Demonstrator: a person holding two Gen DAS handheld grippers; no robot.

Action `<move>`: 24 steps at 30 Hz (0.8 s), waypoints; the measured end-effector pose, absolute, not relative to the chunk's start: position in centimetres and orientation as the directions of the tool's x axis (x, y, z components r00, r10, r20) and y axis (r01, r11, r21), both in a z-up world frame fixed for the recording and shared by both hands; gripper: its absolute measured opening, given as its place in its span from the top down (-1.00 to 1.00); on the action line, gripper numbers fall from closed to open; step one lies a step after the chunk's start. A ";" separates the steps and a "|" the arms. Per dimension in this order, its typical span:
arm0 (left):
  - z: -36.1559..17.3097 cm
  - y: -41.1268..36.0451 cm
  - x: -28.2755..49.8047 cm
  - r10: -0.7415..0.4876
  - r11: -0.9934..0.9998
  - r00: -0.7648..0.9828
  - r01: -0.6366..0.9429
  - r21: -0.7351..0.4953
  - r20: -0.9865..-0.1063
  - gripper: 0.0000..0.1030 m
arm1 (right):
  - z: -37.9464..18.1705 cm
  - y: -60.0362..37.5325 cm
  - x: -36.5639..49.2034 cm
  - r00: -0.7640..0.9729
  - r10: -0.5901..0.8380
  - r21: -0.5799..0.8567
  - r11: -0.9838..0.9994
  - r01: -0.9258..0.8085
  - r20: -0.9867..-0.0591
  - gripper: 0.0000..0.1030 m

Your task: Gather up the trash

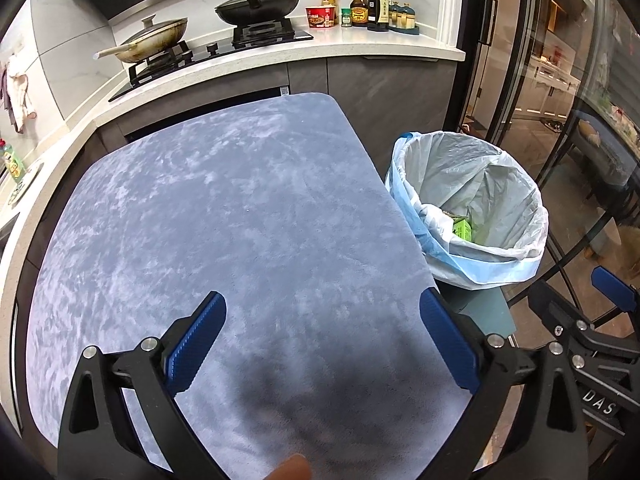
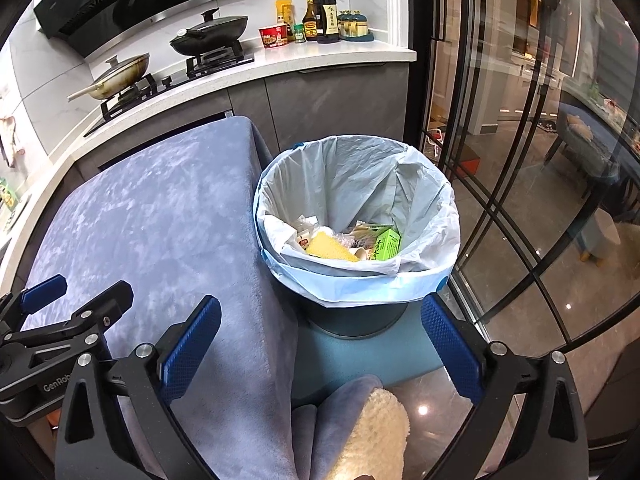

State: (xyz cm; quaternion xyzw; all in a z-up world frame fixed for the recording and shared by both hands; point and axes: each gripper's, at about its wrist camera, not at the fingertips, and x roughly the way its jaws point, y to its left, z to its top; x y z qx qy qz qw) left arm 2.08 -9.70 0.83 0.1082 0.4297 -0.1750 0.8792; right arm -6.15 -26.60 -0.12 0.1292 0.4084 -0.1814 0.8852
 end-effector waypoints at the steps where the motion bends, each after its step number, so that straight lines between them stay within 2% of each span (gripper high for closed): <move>1: 0.8 -9.7 2.1 -0.214 0.916 0.568 0.399 0.038 -0.794 -0.81 | -0.1 -26.6 -6.2 0.601 -0.216 0.081 0.901 0.427 -0.770 -0.87; 24: 0.4 -9.7 1.8 -0.191 0.918 0.571 0.392 0.061 -0.799 -0.81 | -0.5 -26.4 -6.2 0.595 -0.213 0.081 0.901 0.427 -0.775 -0.87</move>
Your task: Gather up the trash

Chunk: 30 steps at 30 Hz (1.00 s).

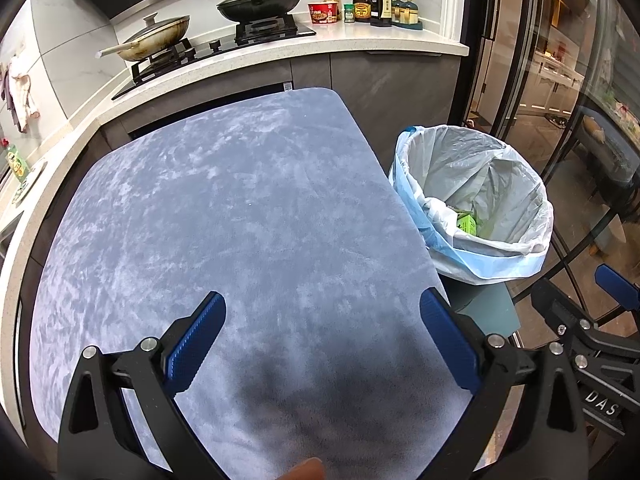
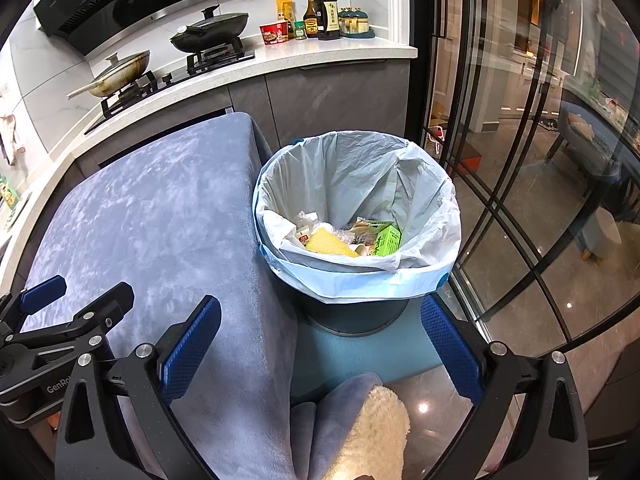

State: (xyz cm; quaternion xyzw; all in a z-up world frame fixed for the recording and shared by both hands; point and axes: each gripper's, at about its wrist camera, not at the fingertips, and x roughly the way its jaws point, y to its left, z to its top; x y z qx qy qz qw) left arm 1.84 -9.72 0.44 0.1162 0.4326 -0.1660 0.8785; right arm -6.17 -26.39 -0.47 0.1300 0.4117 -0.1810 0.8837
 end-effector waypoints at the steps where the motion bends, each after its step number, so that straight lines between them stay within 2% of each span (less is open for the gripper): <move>1: 0.4 -9.7 1.9 -0.190 0.918 0.571 0.392 0.062 -0.799 -0.81 | -0.5 -26.4 -6.2 0.594 -0.212 0.081 0.901 0.427 -0.776 -0.87; 30: -0.1 -9.5 1.6 -0.158 0.930 0.565 0.362 0.071 -0.810 -0.81 | -0.9 -26.5 -6.3 0.586 -0.210 0.069 0.907 0.416 -0.783 -0.87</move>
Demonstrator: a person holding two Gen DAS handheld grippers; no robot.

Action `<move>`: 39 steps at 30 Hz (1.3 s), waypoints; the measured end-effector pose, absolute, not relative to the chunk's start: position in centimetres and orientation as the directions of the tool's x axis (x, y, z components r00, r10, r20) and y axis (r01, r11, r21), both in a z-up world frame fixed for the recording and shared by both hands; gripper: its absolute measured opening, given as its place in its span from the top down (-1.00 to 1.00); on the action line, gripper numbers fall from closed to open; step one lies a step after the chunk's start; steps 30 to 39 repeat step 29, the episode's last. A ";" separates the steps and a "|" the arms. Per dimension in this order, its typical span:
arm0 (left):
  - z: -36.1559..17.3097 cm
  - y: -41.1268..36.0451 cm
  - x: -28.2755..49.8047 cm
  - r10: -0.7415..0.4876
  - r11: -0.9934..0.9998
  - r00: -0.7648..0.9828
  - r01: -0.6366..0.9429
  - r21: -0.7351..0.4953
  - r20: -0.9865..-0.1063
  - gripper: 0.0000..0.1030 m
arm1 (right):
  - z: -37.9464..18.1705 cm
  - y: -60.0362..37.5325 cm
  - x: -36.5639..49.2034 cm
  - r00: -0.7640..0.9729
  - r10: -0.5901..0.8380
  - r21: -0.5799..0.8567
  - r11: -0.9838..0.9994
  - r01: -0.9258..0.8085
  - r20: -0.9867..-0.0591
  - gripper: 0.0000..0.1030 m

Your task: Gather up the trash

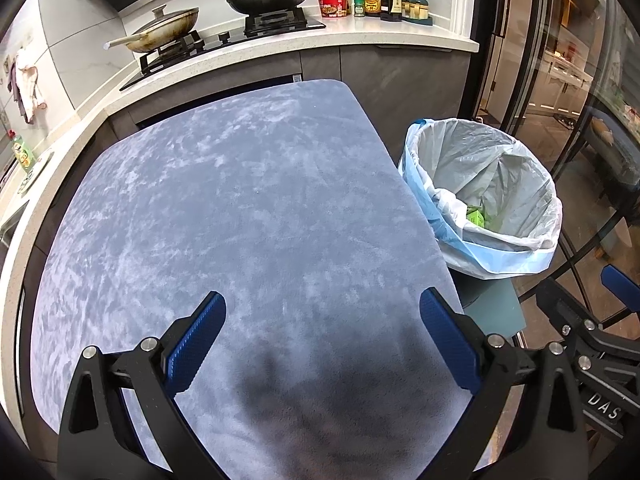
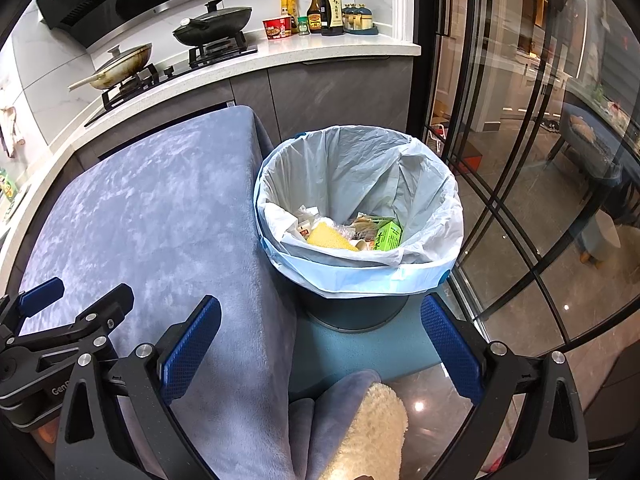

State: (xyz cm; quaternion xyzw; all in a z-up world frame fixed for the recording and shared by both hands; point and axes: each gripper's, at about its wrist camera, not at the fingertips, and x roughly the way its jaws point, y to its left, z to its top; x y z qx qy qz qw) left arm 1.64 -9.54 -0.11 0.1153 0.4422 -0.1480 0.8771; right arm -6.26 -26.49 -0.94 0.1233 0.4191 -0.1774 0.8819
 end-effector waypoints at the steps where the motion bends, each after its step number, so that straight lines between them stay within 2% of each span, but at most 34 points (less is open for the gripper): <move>1: -0.1 -9.5 1.6 -0.155 0.929 0.565 0.361 0.074 -0.810 -0.81 | -0.9 -26.5 -6.2 0.585 -0.210 0.068 0.907 0.416 -0.783 -0.87; 39: -0.5 -9.8 1.8 -0.163 0.925 0.554 0.374 0.069 -0.817 -0.81 | -1.1 -26.8 -6.1 0.580 -0.213 0.066 0.904 0.422 -0.787 -0.87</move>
